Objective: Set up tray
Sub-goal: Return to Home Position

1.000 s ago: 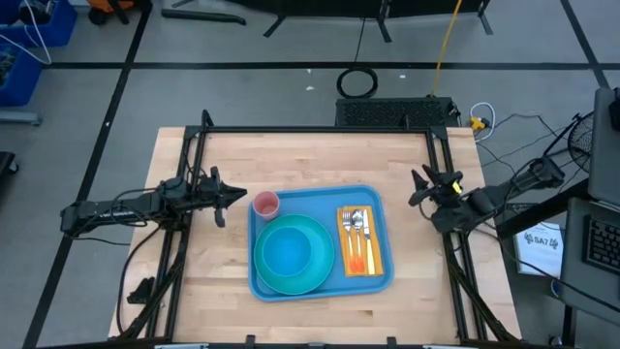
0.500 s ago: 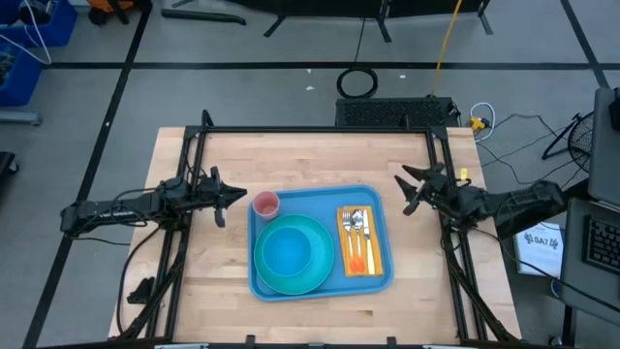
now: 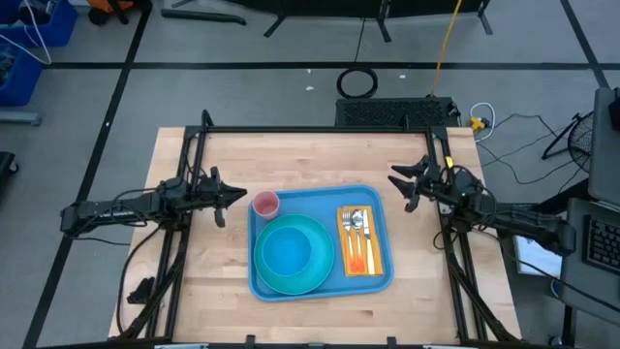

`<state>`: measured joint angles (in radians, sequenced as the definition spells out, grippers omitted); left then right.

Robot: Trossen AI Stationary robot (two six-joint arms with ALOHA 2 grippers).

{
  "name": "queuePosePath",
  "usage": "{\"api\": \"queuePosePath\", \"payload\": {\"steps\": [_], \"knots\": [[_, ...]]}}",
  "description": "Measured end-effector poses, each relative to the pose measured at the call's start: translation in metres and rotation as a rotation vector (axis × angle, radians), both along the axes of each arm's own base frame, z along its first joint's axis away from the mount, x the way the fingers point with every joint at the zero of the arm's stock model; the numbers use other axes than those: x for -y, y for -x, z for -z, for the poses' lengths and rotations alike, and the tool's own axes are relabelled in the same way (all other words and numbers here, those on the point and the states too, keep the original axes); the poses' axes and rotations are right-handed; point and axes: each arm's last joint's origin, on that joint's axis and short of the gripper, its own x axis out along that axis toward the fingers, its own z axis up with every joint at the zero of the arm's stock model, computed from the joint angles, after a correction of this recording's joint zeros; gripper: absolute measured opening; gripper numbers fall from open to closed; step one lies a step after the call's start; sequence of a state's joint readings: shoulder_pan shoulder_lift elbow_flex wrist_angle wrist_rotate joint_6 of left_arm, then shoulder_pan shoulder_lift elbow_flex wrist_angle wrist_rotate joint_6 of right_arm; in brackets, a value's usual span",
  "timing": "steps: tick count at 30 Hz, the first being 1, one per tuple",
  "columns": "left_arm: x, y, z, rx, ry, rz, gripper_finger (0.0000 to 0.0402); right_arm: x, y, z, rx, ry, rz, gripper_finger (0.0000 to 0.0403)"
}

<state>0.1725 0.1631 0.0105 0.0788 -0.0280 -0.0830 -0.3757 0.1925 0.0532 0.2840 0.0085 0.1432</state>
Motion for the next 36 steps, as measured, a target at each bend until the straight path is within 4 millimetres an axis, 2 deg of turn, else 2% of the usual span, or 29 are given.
{"api": "queuePosePath", "payload": {"steps": [12,17,29,36], "knots": [[0.0000,0.0000,0.0000,0.000,0.000,0.000,0.0026,-0.0002,0.0000,0.0061,-0.079,0.030,0.008,0.0128],[0.0000,0.0000,0.0000,0.000,0.000,0.000,0.0026,0.0004,0.0011,0.0010,-0.032,0.053,0.044,0.0125],[0.0000,0.0000,0.0000,0.000,0.000,0.000,0.0026,0.0004,0.0009,0.0030,0.035,-0.156,0.024,0.0125],[0.0000,0.0000,0.0000,0.000,0.000,0.000,0.0026,0.0004,0.0009,0.0030,0.036,-0.159,0.025,0.0125]]}}
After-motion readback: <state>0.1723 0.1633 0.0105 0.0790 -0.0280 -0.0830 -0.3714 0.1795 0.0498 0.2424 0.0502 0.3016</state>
